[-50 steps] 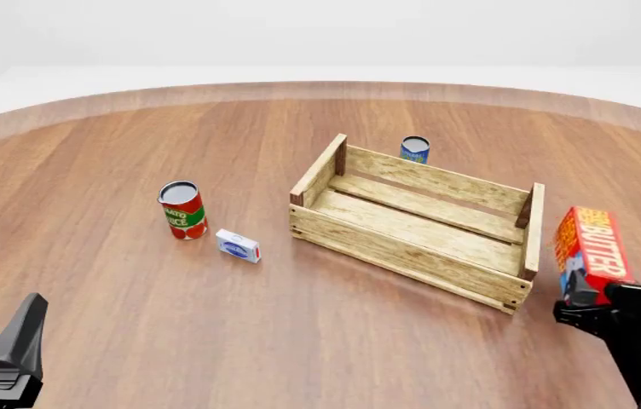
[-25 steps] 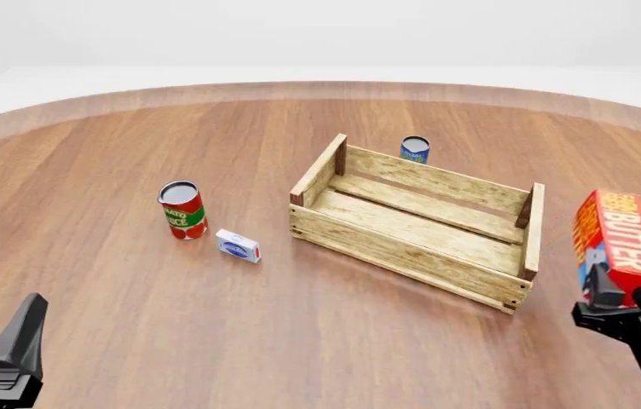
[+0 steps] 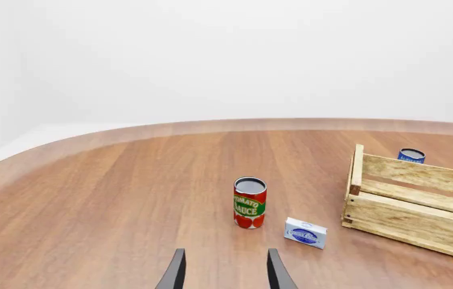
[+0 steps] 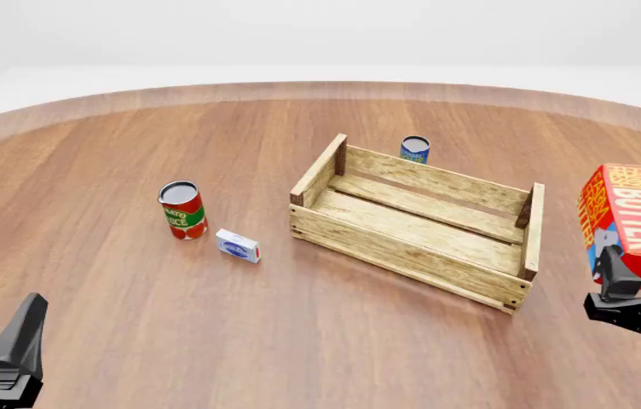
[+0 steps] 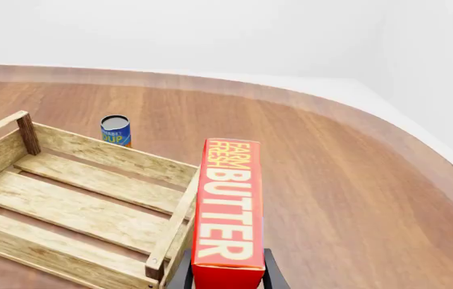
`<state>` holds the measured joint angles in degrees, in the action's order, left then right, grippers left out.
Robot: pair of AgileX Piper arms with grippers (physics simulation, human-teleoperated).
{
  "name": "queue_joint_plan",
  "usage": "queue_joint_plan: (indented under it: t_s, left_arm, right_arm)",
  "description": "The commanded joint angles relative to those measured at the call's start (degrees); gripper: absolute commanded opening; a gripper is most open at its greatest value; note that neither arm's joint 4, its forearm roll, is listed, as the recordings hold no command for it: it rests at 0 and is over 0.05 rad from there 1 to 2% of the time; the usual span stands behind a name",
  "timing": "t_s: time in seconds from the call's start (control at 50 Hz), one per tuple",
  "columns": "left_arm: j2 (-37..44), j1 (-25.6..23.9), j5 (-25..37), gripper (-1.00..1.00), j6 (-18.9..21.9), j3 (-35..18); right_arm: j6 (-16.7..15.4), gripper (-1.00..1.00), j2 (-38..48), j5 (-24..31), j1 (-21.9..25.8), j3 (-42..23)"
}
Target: Pick up the butter and put it in the tray.
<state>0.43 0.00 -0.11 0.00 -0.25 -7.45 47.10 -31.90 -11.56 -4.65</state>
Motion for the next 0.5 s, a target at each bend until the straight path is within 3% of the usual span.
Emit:
queue_joint_plan:
  t_s: [0.02, 0.24, 0.5]
  left_arm:
    - [0.0, 0.0, 0.0, 1.00, 0.0, 0.0]
    - [0.0, 0.0, 0.0, 1.00, 0.0, 0.0]
    - [0.0, 0.0, 0.0, 1.00, 0.0, 0.0]
  right_arm:
    - [-0.2, -1.00, -7.8, 8.2, 1.8, -3.5]
    - [-1.8, -1.00, -13.6, 15.5, 5.7, -6.9]
    - [-2.1, -1.00, -15.2, 19.2, 9.5, -10.2]
